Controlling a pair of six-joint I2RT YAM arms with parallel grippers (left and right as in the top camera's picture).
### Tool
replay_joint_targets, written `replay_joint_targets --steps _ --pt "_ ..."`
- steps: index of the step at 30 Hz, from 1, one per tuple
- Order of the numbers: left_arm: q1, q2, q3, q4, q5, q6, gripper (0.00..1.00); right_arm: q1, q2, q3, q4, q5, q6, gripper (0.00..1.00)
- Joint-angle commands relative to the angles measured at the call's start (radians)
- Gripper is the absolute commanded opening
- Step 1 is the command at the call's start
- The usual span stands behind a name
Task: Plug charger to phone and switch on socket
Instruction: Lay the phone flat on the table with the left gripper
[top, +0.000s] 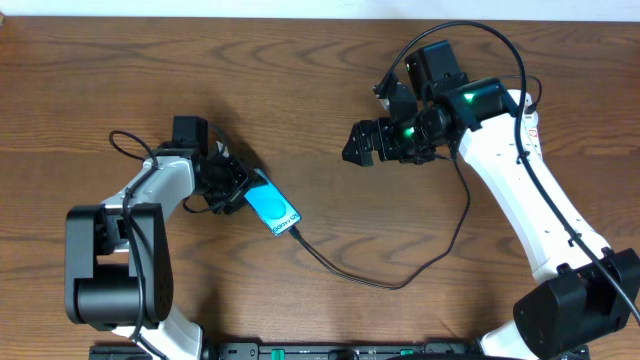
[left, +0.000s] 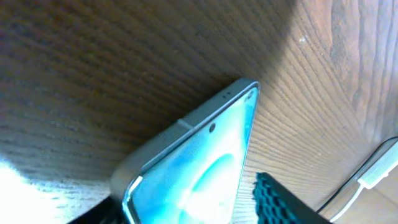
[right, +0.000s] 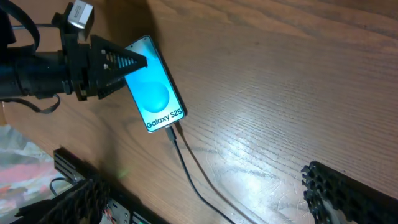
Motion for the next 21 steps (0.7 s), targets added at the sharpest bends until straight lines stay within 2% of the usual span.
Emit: replay_joint_targets --steps 1,21 --pt "-0.002 0.015 -0.009 -0.025 -0.069 0.003 0.58 0.004 -0.025 0.012 0.002 0.001 -0.013 0.99" --pt "-0.002 0.015 -0.009 -0.084 -0.070 0.003 0.59 0.004 -0.025 0.012 0.003 0.000 -0.013 0.99"
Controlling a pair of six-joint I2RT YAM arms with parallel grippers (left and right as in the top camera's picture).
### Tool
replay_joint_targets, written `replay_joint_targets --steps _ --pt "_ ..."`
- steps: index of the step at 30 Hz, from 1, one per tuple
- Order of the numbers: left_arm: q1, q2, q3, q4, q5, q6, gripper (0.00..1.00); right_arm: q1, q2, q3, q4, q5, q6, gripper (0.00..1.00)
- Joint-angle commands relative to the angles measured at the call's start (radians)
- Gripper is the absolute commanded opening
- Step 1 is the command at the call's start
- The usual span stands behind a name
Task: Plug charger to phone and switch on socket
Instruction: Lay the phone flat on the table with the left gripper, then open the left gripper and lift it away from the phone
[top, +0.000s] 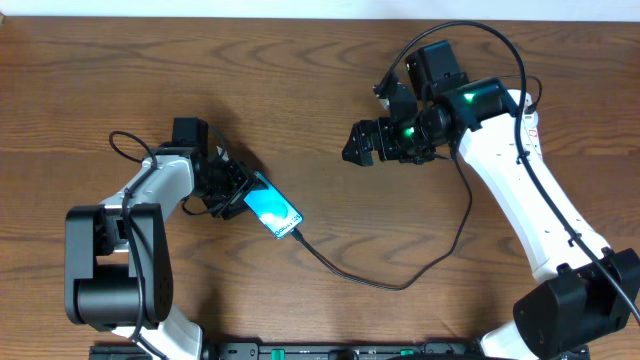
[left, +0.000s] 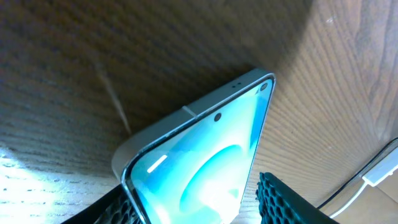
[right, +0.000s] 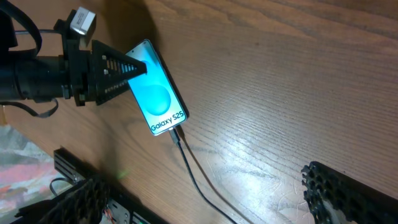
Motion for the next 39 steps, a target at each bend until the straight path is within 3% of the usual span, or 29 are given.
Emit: replay_joint_targets --steps 1,16,21,39 --pt "-0.002 0.015 -0.015 -0.022 -0.069 0.003 0.59 0.004 -0.025 0.012 0.001 0.000 -0.013 0.99" --pt "-0.002 0.015 -0.015 -0.060 -0.069 0.003 0.59 0.004 -0.025 0.012 0.001 0.000 -0.013 0.99" --pt "-0.002 0.015 -0.015 -0.067 -0.069 0.003 0.70 0.004 -0.025 0.012 0.001 0.001 -0.013 0.99" --pt "0.002 -0.017 -0.015 -0.066 -0.071 0.003 0.75 0.003 -0.025 0.012 0.000 0.002 -0.014 0.99"
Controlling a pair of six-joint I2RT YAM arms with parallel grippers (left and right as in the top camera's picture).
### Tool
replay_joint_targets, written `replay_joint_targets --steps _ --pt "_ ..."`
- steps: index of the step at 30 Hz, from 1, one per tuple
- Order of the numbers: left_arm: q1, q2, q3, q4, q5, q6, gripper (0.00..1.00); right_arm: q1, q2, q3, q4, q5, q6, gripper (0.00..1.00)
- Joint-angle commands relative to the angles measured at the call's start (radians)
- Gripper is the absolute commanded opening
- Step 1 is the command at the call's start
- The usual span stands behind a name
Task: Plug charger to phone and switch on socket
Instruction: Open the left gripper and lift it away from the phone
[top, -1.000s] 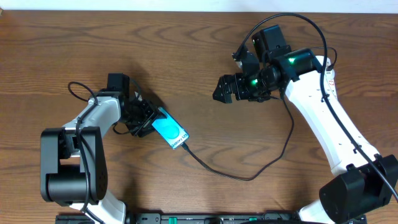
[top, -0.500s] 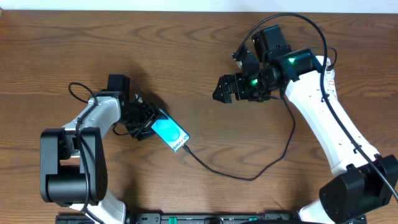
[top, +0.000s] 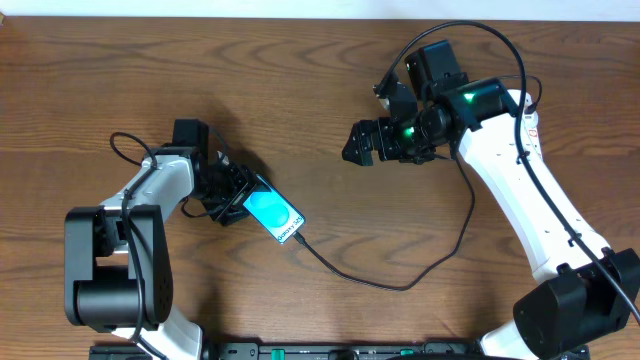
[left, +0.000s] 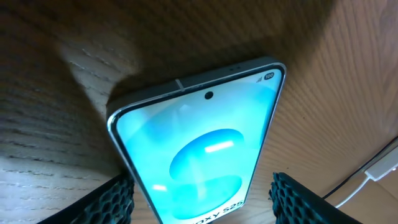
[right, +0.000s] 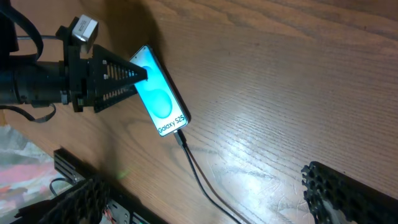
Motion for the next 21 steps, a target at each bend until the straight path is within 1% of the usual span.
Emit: replay_joint_targets --steps 1,8,11,15,21 --pt "0.002 -0.023 -0.017 -0.012 -0.086 0.003 0.76 0.003 -0.025 0.012 -0.003 0.005 -0.018 0.99" --pt "0.002 -0.224 -0.017 -0.051 -0.218 0.003 0.91 0.003 -0.025 0.012 -0.008 0.028 -0.021 0.99" --pt "0.002 -0.341 -0.017 -0.062 -0.250 0.003 0.94 0.000 -0.025 0.012 -0.008 0.044 -0.021 0.99" --pt "0.002 -0.460 -0.017 -0.064 -0.252 0.003 0.96 -0.019 -0.025 0.012 -0.031 0.097 -0.021 0.99" --pt "0.002 -0.600 -0.017 -0.069 -0.252 0.002 0.97 -0.111 -0.025 0.012 -0.101 0.196 0.019 0.99"
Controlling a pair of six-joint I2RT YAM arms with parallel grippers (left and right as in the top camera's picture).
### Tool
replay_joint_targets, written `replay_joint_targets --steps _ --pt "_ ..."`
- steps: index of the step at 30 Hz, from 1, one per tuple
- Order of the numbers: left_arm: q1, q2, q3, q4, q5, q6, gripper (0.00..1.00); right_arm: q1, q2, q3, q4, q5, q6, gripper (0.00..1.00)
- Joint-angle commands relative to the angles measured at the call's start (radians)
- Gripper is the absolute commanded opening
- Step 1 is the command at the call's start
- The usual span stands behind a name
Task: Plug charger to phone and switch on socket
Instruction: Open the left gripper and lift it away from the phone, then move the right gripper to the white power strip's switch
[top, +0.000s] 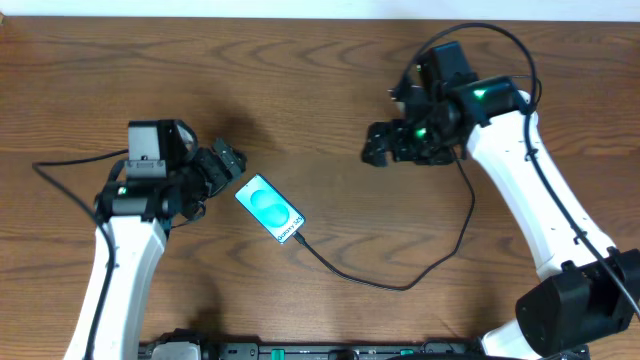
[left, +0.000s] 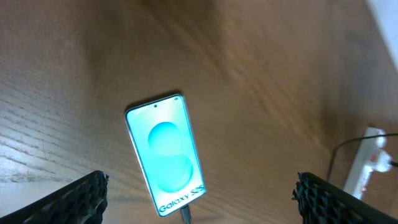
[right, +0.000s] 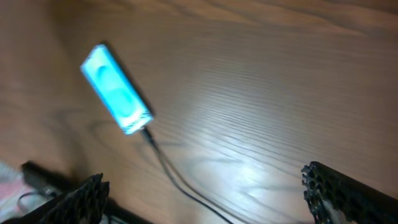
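The phone (top: 269, 208) lies flat on the wooden table with its screen lit cyan. It also shows in the left wrist view (left: 165, 152) and, blurred, in the right wrist view (right: 116, 90). A dark charger cable (top: 400, 286) is plugged into its lower end and loops right across the table. My left gripper (top: 212, 178) hangs open just left of the phone and above it, with nothing between its fingers (left: 62, 199). My right gripper (top: 378, 145) is open too, high over the table's right half, far from the phone. A white socket strip (left: 368, 158) peeks in at the right edge of the left wrist view.
Bare brown table top (top: 330, 90) surrounds the phone. The cable's loop (right: 168, 168) lies between the phone and the right arm's base. A dark rail (top: 300, 350) runs along the table's front edge.
My left gripper stood low around the phone's top end; now it is raised and drawn back to the left, clear of the phone. The right arm has shifted a little to the right.
At first the phone, cable plugged in, stood tilted between my left fingers. Then it leaned lower. Later it lay flat with the fingers spread on either side. Now the left gripper is off it, and the phone rests alone on the table.
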Motion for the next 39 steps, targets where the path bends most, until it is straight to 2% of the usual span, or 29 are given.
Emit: replay_joint_targets --steps 1,9,16,22,30,36,39 --pt "0.002 -0.057 -0.007 -0.003 -0.022 0.003 0.97 -0.076 -0.025 0.012 -0.028 0.093 0.036 0.99" --pt "0.002 -0.095 -0.007 -0.003 -0.022 0.002 0.97 -0.272 -0.050 0.012 -0.060 0.121 0.062 0.99" --pt "0.002 -0.095 -0.007 -0.003 -0.022 0.002 0.97 -0.438 -0.151 0.012 -0.050 0.101 0.104 0.99" --pt "0.002 -0.095 -0.007 -0.004 -0.022 0.003 0.97 -0.631 -0.224 0.012 -0.011 -0.129 0.023 0.99" --pt "0.002 -0.095 -0.007 -0.006 -0.023 0.003 0.97 -0.887 -0.146 0.012 -0.016 -0.539 -0.173 0.99" --pt "0.002 -0.095 -0.007 -0.006 -0.027 0.003 0.97 -0.910 -0.012 0.012 -0.043 -0.621 -0.278 0.99" --pt "0.002 -0.095 -0.007 -0.006 -0.030 0.003 0.97 -0.901 0.061 0.017 -0.043 -0.621 -0.284 0.99"
